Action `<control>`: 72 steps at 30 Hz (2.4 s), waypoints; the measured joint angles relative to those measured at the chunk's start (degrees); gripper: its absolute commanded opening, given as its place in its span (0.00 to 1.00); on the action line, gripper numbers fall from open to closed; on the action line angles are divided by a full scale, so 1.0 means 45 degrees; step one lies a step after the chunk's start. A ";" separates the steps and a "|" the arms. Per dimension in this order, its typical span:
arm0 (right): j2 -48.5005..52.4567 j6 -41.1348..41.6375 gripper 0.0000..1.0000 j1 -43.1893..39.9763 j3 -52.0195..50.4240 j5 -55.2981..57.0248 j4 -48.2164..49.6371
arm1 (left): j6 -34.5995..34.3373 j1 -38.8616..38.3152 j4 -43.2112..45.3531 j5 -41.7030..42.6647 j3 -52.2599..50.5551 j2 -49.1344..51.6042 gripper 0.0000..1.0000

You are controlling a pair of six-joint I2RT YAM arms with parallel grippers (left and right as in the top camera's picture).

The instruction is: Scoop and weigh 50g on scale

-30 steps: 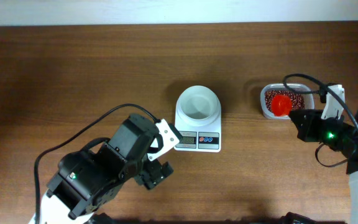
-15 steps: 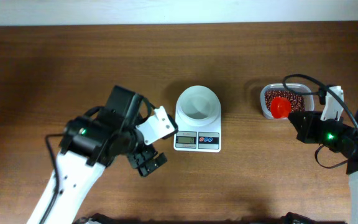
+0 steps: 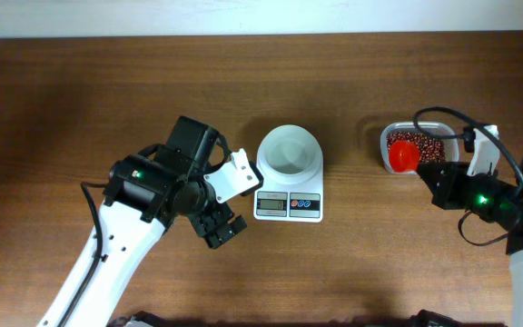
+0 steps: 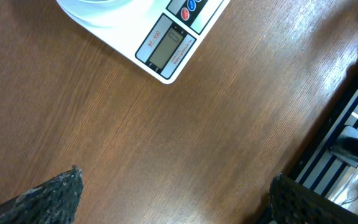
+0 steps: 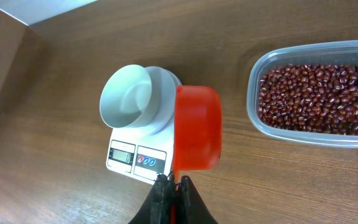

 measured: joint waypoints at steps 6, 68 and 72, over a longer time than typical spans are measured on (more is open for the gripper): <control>0.0000 0.0000 0.04 0.0000 0.0000 -0.0029 -0.0102 | 0.0000 0.0000 0.0131 0.0000 0.0000 0.0000 0.99; 0.0000 0.0000 0.04 0.0000 0.0000 -0.0029 -0.0520 | 0.1141 0.0481 0.1171 0.0005 0.0000 0.0000 0.99; 0.0000 0.0005 0.04 0.0000 0.0000 -0.0029 -0.0529 | 0.2118 0.2035 0.0364 0.1049 0.0000 -0.0024 0.99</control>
